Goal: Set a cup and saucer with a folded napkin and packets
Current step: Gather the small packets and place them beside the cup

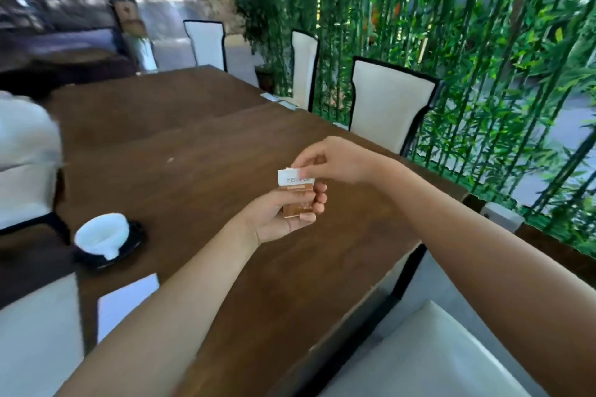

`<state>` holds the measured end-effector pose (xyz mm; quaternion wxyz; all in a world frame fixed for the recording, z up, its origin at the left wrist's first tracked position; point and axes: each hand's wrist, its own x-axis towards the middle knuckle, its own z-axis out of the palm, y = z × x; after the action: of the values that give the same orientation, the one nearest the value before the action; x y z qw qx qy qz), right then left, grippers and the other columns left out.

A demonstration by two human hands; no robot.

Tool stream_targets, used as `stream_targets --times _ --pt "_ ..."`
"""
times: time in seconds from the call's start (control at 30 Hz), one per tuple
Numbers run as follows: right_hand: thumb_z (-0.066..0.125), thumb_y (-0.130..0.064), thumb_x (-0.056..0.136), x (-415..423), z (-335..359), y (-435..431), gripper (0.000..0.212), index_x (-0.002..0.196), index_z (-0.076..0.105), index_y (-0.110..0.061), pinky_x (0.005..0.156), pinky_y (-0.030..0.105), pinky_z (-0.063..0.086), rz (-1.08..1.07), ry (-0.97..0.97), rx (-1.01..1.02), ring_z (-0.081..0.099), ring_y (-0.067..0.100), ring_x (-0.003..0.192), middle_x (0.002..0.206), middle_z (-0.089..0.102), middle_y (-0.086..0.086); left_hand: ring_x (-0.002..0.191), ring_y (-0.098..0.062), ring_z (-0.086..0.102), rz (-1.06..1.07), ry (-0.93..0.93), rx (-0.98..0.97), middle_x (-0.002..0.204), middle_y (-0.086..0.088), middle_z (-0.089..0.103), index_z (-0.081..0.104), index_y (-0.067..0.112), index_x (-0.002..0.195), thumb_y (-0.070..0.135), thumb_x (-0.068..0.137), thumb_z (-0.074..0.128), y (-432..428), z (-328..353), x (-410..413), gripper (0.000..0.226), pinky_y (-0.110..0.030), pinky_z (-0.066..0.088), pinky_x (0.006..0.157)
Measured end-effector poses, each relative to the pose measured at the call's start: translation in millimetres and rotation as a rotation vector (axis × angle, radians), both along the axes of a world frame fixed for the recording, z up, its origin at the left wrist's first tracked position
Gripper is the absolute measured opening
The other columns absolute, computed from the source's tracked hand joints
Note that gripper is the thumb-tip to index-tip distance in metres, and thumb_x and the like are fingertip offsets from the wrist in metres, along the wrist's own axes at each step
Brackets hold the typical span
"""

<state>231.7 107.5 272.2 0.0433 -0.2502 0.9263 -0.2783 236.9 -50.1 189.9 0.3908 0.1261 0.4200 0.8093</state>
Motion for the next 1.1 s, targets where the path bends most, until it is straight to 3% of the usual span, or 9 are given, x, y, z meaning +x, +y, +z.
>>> stream_targets --times 0.13,0.33,0.4,0.5,0.57,0.7,0.9,1.0,1.1 --pt "0.063 -0.021 0.086 11.1 7.2 -52.8 0.015 0.096 0.073 -0.016 0.063 -0.004 0.035 0.101 0.05 0.011 0.051 -0.023 0.066 0.077 0.061 -0.021 0.074 -0.019 0.064 0.113 0.023 -0.091 0.082 -0.01 0.064 0.062 0.006 0.087 0.001 0.075 0.064 -53.9 9.6 26.5 0.013 -0.023 0.051 0.053" --pt "0.063 -0.023 0.085 17.5 18.1 -144.7 0.011 0.088 0.073 -0.021 0.056 0.003 0.043 0.234 0.008 -0.033 0.059 -0.004 0.068 0.08 0.068 -0.013 0.056 -0.01 0.054 0.242 0.072 -0.125 0.07 -0.002 0.056 0.056 0.012 0.077 0.004 0.081 0.057 -136.8 27.2 57.3 0.009 -0.016 0.04 0.041" --pt "0.065 -0.019 0.083 17.6 19.0 -175.6 0.007 0.085 0.072 -0.018 0.053 0.003 0.041 0.277 0.005 -0.065 0.057 -0.007 0.06 0.074 0.067 -0.011 0.056 -0.009 0.054 0.29 0.099 -0.164 0.068 0.001 0.057 0.057 0.013 0.08 0.005 0.08 0.058 -164.4 30.6 64.2 0.007 -0.015 0.041 0.043" --pt "0.066 -0.016 0.081 12.4 14.2 -220.8 0.006 0.081 0.072 -0.013 0.052 0.011 0.045 0.293 -0.016 -0.101 0.059 0.008 0.058 0.073 0.07 0.01 0.067 -0.012 0.066 0.41 0.12 -0.255 0.071 0.003 0.066 0.064 0.013 0.094 0.007 0.083 0.062 -207.8 30.1 69.7 0.013 -0.02 0.052 0.053" --pt "0.066 -0.015 0.08 4.7 6.4 -250.7 0.007 0.082 0.073 -0.012 0.051 0.011 0.046 0.273 -0.026 -0.11 0.056 0.003 0.052 0.071 0.069 0.008 0.081 -0.015 0.071 0.477 0.111 -0.309 0.082 -0.001 0.072 0.064 0.013 0.104 0.008 0.082 0.063 -241.1 25.1 67.3 0.023 -0.025 0.056 0.063" --pt "0.065 -0.014 0.082 -17.4 -16.1 -310.9 0.009 0.083 0.073 -0.01 0.051 0.014 0.046 0.17 -0.069 -0.163 0.054 0.004 0.051 0.071 0.064 -0.007 0.089 -0.007 0.068 0.635 0.199 -0.633 0.105 0.002 0.068 0.056 0.026 0.111 0.017 0.076 0.074 -308.5 11.3 49.4 0.04 -0.022 0.055 0.064" --pt "0.064 -0.01 0.083 -65.2 -69.5 -404.2 0.013 0.088 0.073 -0.003 0.061 0.023 0.049 -0.105 -0.194 -0.302 0.055 0.015 0.065 0.083 0.068 0.011 0.1 -0.013 0.053 0.717 0.603 -1.14 0.116 0.001 0.051 0.041 0.024 0.119 0.032 0.064 0.081 -397.6 -28.3 -13.5 0.068 -0.03 0.049 0.077" --pt "0.064 -0.009 0.082 -89.9 -92.7 -448.7 0.013 0.088 0.072 0.0 0.062 0.026 0.048 -0.226 -0.255 -0.35 0.052 0.018 0.066 0.076 0.062 0.014 0.09 -0.013 0.045 0.72 0.794 -1.333 0.118 -0.005 0.046 0.044 0.017 0.116 0.029 0.07 0.075 -436.5 -49.2 -44.1 0.058 -0.028 0.037 0.074" --pt "0.065 -0.009 0.083 -107.8 -105.4 -483.2 0.014 0.089 0.072 0.002 0.054 0.02 0.045 -0.307 -0.302 -0.392 0.048 0.016 0.057 0.069 0.059 0.013 0.082 -0.014 0.046 0.694 0.811 -1.383 0.117 -0.005 0.044 0.046 0.016 0.118 0.029 0.075 0.071 -472.0 -55.0 -68.5 0.052 -0.026 0.036 0.073"
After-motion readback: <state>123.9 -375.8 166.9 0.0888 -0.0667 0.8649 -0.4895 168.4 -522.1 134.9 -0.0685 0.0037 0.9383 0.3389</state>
